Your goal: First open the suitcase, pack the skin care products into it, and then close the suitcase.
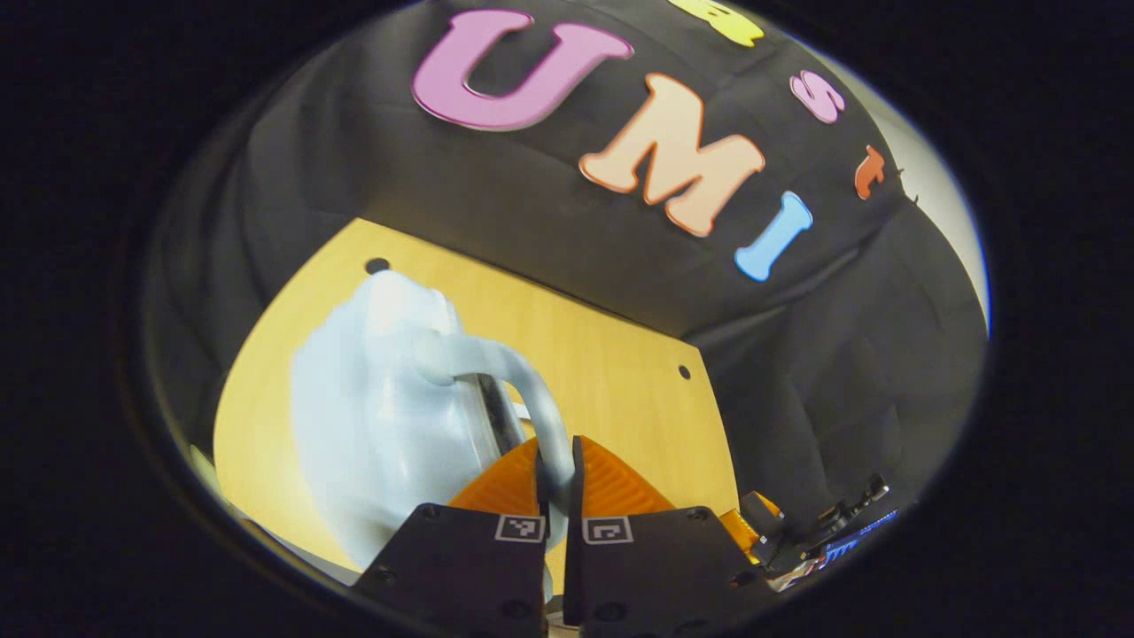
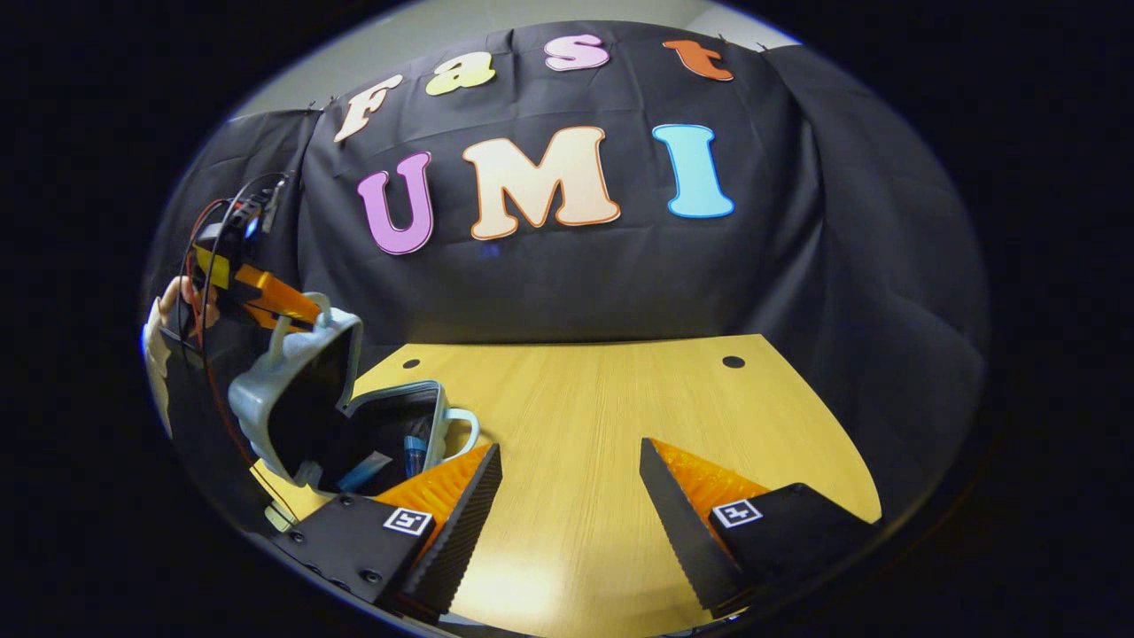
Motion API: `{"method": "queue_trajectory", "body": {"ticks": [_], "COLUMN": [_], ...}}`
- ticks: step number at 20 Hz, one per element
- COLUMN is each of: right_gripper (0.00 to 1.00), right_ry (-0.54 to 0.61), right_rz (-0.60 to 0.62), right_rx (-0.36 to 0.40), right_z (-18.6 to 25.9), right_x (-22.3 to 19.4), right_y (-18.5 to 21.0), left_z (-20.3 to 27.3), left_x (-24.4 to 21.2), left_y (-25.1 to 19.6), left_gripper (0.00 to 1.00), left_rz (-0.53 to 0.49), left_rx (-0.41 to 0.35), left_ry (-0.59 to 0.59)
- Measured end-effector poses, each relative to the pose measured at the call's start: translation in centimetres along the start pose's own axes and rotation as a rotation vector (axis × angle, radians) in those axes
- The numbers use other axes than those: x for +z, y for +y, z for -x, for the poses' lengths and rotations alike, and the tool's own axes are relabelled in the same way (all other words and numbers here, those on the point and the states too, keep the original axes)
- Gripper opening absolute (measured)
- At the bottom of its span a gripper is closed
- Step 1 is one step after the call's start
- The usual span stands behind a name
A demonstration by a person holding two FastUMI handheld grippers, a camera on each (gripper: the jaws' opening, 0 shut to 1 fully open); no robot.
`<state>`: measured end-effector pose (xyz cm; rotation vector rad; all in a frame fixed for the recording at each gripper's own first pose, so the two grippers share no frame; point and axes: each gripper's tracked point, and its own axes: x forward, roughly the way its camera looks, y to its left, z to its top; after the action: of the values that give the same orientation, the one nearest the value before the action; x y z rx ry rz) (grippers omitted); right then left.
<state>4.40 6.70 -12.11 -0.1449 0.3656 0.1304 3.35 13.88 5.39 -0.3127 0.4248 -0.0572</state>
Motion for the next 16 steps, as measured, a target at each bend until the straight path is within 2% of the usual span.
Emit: {"method": "queue_trajectory", "body": {"ticks": [7, 8, 13, 14, 15, 16], "right_gripper": [0.98, 0.98, 0.98, 0.98, 0.98, 0.98], "right_ry": [-0.004, -0.008, -0.016, -0.021, -0.029, -0.035], "right_rz": [-0.018, -0.016, -0.047, -0.049, -0.051, -0.051], "right_rx": [-0.043, -0.053, -0.09, -0.094, -0.095, -0.094], "right_z": [1.6, 1.8, 2.6, 2.5, 2.6, 2.6], "right_x": [-0.2, -0.1, 0.0, 0.1, 0.5, 0.8], "right_y": [-2.9, -3.4, -5.4, -5.5, -5.6, -5.6], "left_z": [-9.8, -10.6, -13.0, -13.0, -12.8, -13.0], "left_x": [-6.2, -6.8, -8.7, -9.0, -9.0, -8.8], "left_y": [-1.5, -1.3, -0.8, -1.0, -1.4, -1.8], "left_gripper": [0.02, 0.0, 0.1, 0.05, 0.12, 0.35], "left_rz": [-0.062, -0.076, -0.087, -0.088, -0.095, -0.11], "left_rx": [0.072, 0.08, 0.126, 0.136, 0.128, 0.135], "left_ry": [0.198, 0.221, 0.3, 0.304, 0.305, 0.295]}}
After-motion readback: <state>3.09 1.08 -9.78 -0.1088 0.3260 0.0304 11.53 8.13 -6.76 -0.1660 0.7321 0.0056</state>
